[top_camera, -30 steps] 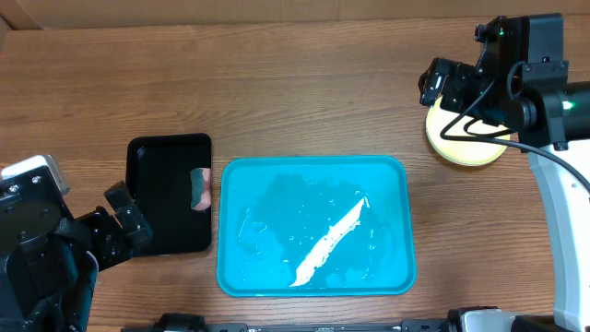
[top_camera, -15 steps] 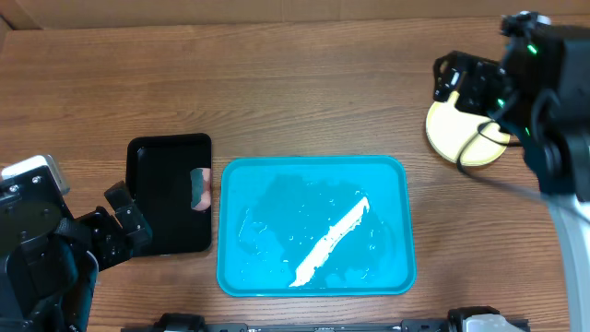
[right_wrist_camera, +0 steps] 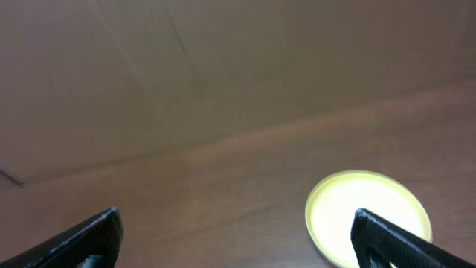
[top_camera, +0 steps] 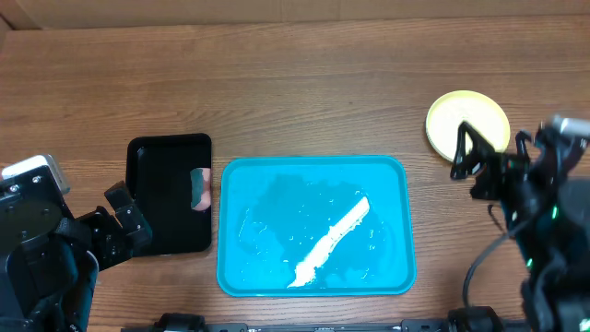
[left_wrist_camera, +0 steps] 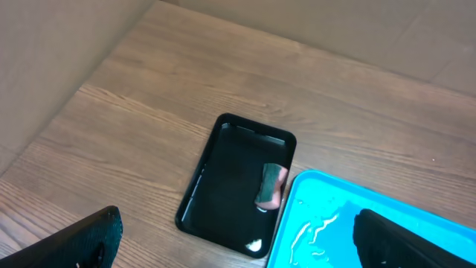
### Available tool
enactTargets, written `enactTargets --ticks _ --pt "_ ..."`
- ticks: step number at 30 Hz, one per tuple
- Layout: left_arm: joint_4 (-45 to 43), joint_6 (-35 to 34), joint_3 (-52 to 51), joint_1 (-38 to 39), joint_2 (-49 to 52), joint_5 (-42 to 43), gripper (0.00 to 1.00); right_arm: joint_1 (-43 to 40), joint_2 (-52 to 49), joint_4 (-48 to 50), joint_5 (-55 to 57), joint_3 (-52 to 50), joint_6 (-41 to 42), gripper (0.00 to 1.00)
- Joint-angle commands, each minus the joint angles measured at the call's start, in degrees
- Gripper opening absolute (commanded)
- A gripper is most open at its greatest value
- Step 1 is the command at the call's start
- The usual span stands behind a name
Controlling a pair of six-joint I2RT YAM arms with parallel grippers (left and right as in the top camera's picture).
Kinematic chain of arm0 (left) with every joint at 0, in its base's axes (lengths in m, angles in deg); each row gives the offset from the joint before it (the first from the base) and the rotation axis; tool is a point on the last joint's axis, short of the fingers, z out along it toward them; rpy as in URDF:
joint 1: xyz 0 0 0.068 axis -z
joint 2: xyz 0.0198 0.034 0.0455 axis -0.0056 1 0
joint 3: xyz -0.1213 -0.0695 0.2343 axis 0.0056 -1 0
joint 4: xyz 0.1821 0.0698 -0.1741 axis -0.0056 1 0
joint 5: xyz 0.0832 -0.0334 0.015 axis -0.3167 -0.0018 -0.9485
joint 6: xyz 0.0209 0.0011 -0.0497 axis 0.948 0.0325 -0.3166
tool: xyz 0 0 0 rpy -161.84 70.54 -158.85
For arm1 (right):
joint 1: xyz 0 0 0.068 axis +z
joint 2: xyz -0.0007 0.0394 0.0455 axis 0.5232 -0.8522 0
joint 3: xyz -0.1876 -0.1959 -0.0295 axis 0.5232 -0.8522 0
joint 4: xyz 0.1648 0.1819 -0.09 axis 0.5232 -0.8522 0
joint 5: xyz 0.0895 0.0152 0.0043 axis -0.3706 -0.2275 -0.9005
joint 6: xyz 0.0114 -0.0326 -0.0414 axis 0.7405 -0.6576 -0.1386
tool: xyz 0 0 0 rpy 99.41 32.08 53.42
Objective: Clean dirty plates on tray and stack at the side
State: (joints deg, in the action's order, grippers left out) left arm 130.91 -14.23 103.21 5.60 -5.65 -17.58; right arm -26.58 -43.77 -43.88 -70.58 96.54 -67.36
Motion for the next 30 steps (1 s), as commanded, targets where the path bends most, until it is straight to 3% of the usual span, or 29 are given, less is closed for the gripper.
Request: enactTargets --ticks 1,10,19,30 --pt "0.0 -0.8 0.0 0.0 -0.2 -0.7 1.0 0.2 7.2 4.3 0.0 -8.1 0.5 1.0" --pt "0.0 -0.8 0.0 0.0 -0.2 -0.8 1.0 0.2 22.7 19.8 -1.1 -25.6 2.5 1.0" --pt "0.0 -0.8 0.0 0.0 -0.2 -0.7 1.0 0.2 34.9 28.4 -1.1 -38.7 2.9 1.0" --pt "0.0 -0.8 0.0 0.0 -0.2 -0.7 1.0 0.2 37.2 38.1 -0.9 -46.9 3.5 1.0"
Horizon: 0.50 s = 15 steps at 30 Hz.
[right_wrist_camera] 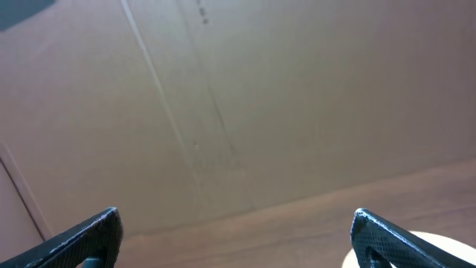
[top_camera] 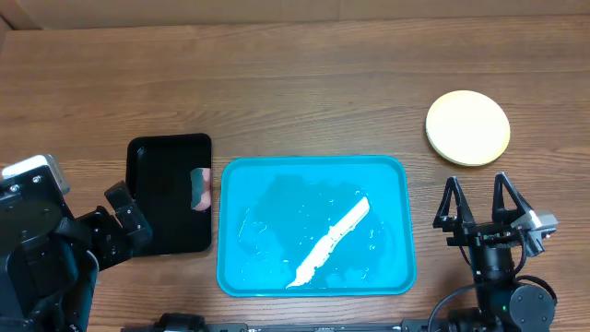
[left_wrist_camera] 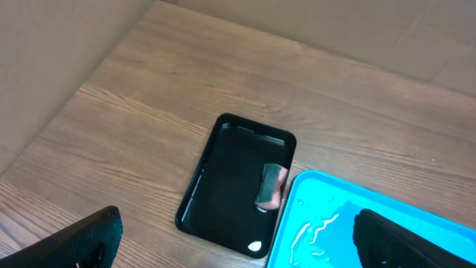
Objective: Clean dirty plates on tray and stack at the side
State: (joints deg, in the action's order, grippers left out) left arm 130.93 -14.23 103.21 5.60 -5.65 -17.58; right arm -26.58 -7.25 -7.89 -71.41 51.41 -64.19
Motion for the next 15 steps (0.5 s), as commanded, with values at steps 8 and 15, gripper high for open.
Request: enactTargets --ticks 8,15 --pt "0.0 -0.8 0.0 0.0 -0.2 -0.7 1.0 0.2 0.7 17.1 -0.3 -9.5 0.3 1.0" --pt "0.0 -0.8 0.0 0.0 -0.2 -0.7 1.0 0.1 0.7 15.6 0.5 -9.9 -0.2 1.0"
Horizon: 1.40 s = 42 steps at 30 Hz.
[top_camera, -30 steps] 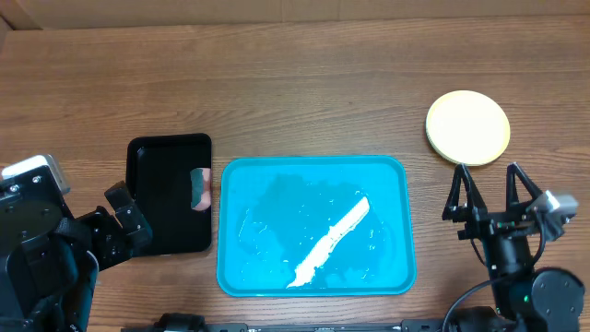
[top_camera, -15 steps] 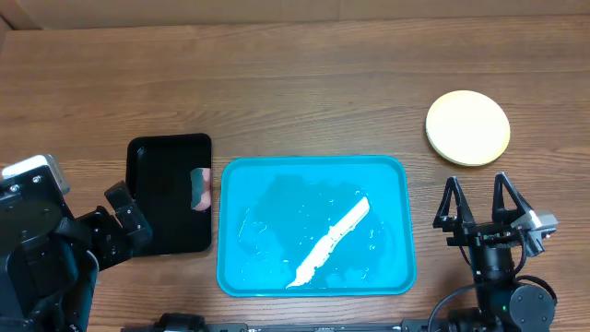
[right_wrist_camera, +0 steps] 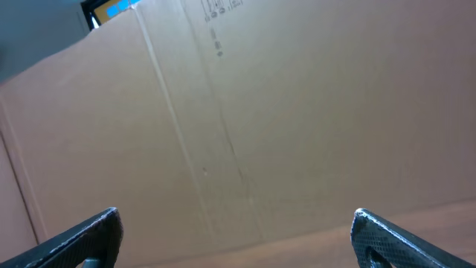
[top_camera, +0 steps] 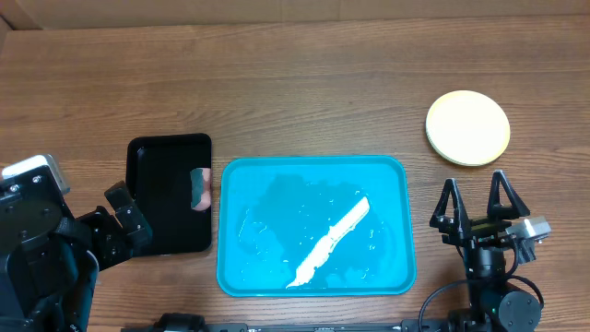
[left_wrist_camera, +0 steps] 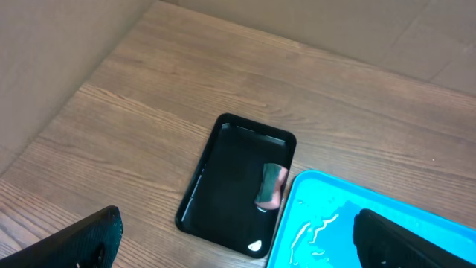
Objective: Clean dirty plates on tray and stack at the side
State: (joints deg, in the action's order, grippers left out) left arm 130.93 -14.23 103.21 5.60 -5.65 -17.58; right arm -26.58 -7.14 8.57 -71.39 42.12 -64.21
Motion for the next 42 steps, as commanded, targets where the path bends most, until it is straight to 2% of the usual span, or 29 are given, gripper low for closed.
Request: enactTargets --ticks 1,7,17,22,30,36,42 --pt "0.0 -0.8 0.0 0.0 -0.2 -0.7 0.99 0.1 0.6 -2.0 0.6 -0.6 -0.2 1.0" --pt "0.0 -0.8 0.0 0.0 -0.2 -0.7 1.0 0.2 0.6 -12.0 0.8 -0.6 0.3 1.0" --pt "0.0 -0.8 0.0 0.0 -0.2 -0.7 1.0 0.2 0.6 -22.3 -0.7 -0.6 0.2 1.0" --pt "0.0 -0.8 0.0 0.0 -0.2 -0.7 1.0 0.2 0.6 -22.3 -2.6 -0.6 -4.4 1.0" --pt "0.0 -0.8 0.0 0.0 -0.2 -0.8 1.0 0.2 0.6 -22.3 -2.7 -0.6 -5.0 1.0" --pt "0.0 -0.8 0.0 0.0 -0.2 -0.7 1.0 0.2 0.6 -22.3 -3.1 -0.6 -10.6 1.0" --pt "0.0 -0.8 0.0 0.0 -0.2 -0.7 1.0 0.2 0.6 -22.3 -2.7 -0.6 -11.2 0.99"
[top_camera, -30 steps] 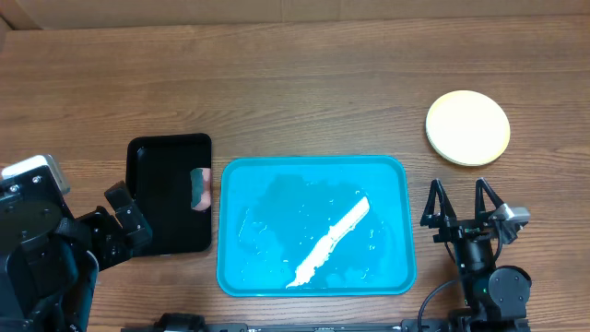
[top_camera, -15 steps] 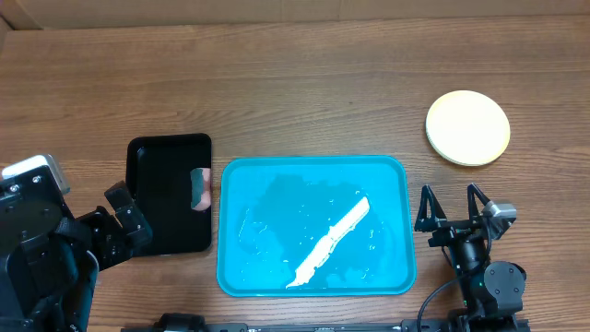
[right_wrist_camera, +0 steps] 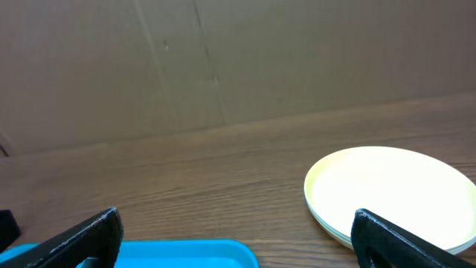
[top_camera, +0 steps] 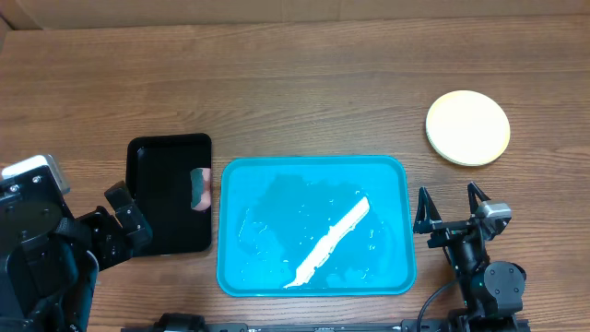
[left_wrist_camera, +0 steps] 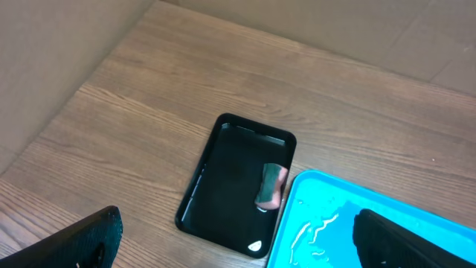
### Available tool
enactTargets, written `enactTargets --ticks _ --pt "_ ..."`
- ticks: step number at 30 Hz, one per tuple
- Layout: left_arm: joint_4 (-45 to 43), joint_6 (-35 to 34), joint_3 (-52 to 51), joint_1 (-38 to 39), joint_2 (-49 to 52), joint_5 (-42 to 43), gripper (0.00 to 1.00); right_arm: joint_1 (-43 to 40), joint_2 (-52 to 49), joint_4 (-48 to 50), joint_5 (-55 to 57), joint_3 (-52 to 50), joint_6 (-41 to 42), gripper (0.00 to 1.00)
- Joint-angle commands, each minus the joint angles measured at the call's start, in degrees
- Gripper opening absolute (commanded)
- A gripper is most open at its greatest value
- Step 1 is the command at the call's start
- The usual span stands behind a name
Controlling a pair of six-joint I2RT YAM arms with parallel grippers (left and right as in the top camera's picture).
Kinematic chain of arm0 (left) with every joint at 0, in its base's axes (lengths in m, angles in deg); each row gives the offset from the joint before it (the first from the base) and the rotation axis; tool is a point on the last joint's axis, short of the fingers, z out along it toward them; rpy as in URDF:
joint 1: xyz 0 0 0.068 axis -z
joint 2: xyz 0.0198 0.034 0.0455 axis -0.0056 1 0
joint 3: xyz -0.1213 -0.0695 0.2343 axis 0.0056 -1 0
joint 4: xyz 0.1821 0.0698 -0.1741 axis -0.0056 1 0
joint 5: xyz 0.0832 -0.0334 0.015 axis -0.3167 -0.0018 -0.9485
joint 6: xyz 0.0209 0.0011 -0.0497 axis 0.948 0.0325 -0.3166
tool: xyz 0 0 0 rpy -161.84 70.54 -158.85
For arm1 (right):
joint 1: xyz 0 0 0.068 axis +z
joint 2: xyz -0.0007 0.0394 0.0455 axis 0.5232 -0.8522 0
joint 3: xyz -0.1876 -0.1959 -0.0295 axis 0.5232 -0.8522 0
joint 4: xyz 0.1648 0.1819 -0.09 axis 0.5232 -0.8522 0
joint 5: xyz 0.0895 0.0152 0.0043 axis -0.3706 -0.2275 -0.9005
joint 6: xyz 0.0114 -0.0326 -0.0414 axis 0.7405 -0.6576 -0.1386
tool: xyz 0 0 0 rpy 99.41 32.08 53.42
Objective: Clean dirty plates on tray and stack at the side
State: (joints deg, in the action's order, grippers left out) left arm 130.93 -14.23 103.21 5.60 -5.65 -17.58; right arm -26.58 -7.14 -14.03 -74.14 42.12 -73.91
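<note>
A stack of pale yellow plates sits at the table's back right, also seen in the right wrist view. The blue tray in the middle holds no plate, only a wet film and a white streak. My right gripper stands open just right of the tray's right edge, nothing between its fingers. The tray's corner shows low in that view. My left gripper is open at the left, facing a black tray with a sponge in it.
The black tray lies left of the blue tray, almost touching it. A cardboard wall closes the back of the table. Bare wood lies between the blue tray and the plates.
My right gripper has shifted a little left toward the tray's edge and tilted down: its view now shows the plates and tray corner instead of the cardboard wall. The left arm is unchanged.
My right gripper stood open beside the yellow plates at the right edge. Then it was back at the front right of the table, facing the cardboard wall. Now it sits lower beside the tray. The left gripper stayed open by the black tray throughout.
</note>
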Motion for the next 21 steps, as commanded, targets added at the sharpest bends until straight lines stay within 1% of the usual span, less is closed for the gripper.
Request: enactTargets --ticks 1,21 --pt "0.0 -0.8 0.0 0.0 -0.2 -0.7 0.99 0.2 0.6 0.3 0.1 -0.6 -1.5 1.0" --pt "0.0 -0.8 0.0 0.0 -0.2 -0.7 0.99 0.2 0.6 0.5 0.1 -0.6 -1.0 1.0"
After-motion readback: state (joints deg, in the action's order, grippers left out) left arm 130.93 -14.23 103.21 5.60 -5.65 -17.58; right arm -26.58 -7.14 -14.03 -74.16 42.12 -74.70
